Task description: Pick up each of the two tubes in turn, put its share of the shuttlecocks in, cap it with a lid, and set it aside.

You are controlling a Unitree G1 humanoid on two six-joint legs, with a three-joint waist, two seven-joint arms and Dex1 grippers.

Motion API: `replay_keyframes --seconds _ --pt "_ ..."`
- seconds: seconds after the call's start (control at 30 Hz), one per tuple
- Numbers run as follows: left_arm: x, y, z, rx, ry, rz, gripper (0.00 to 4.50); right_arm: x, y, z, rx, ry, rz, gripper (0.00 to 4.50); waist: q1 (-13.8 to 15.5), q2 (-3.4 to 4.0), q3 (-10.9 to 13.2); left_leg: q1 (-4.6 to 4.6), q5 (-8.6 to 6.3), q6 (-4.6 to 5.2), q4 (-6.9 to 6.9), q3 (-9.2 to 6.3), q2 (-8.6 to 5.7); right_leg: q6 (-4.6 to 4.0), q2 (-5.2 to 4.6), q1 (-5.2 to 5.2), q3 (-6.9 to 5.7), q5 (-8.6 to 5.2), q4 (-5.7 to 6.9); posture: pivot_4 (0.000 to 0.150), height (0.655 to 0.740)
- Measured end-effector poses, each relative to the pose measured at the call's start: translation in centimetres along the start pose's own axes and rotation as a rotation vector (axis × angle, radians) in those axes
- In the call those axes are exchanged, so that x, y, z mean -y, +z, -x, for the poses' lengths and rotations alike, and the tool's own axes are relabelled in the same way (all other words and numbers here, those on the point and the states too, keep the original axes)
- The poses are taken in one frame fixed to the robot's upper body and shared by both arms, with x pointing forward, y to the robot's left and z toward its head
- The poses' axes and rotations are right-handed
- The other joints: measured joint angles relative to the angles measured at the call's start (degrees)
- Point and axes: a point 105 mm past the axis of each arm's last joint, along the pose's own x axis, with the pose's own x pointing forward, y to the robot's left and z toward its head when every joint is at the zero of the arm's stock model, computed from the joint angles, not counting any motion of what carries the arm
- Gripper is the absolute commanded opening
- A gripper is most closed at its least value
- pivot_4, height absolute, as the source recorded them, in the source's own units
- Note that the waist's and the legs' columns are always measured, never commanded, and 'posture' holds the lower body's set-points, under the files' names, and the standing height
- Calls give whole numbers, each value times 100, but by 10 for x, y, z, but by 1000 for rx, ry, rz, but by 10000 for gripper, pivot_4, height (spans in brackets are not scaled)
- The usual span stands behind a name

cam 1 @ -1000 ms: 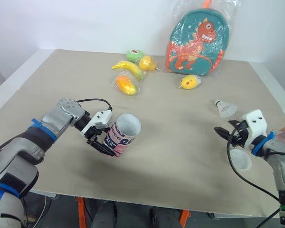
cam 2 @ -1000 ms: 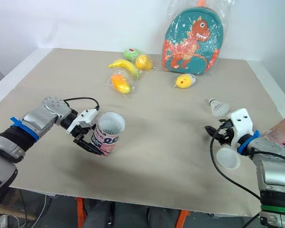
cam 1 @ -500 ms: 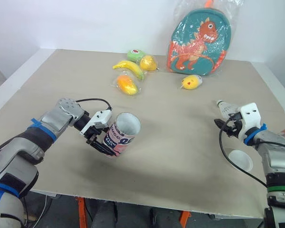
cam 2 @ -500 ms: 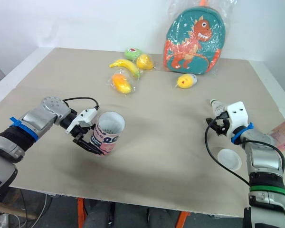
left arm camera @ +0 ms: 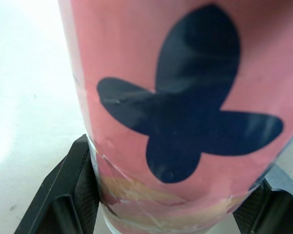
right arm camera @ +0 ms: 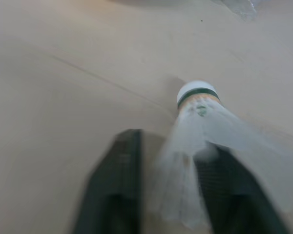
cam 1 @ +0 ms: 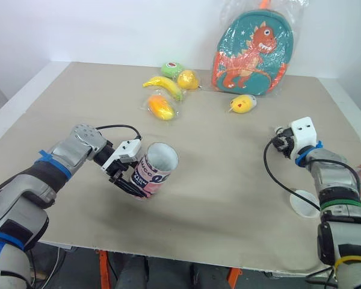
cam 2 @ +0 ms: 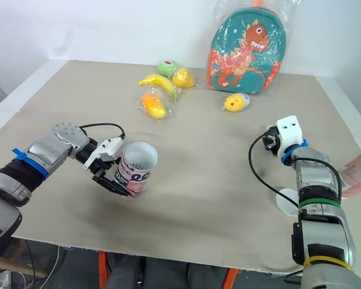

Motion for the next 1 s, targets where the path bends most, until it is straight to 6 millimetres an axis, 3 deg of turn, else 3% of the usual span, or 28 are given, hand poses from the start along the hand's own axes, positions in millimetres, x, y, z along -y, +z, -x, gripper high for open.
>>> replay_keyframes --seconds 0.27,0.4,0.47,0.53,0.7,0.8,1.0 --pt "2 -1 0 5 1 2 29632 -5 4 -1 37 19 18 441 3 2 1 0 0 0 0 -2 0 1 0 0 -1 0 0 1500 7400" --pt "4 -1 0 6 -1 5 29632 -27 41 22 223 203 46 441 4 23 14 -3 0 0 -3 -6 -1 2 1 0 -2 -2 0 1500 7400" --pt "4 0 -1 9 -4 -2 29632 -58 65 57 317 417 123 441 16 35 20 -5 0 0 -10 -14 -1 -1 1 0 -11 -6 0 1500 7400" --pt "4 -2 1 8 1 4 29632 -106 90 99 406 689 235 441 11 36 21 -3 -1 0 -9 -17 3 -3 3 4 -17 -8 1 1500 7400" --pt "2 0 -4 17 -7 -2 29632 -181 137 171 566 1073 477 441 -9 40 25 2 2 -3 4 -14 12 21 7 4 -15 -8 1 1500 7400" --pt "2 0 -4 18 -7 0 29632 -194 149 187 605 1140 560 441 18 21 30 1 8 -6 15 -12 14 13 4 8 -19 -7 0 1500 7400" --pt "1 -1 -3 19 0 -2 29632 -210 162 187 595 1199 778 441 24 16 33 0 8 -8 23 13 12 23 -13 1 -15 1 -1 1500 7400"
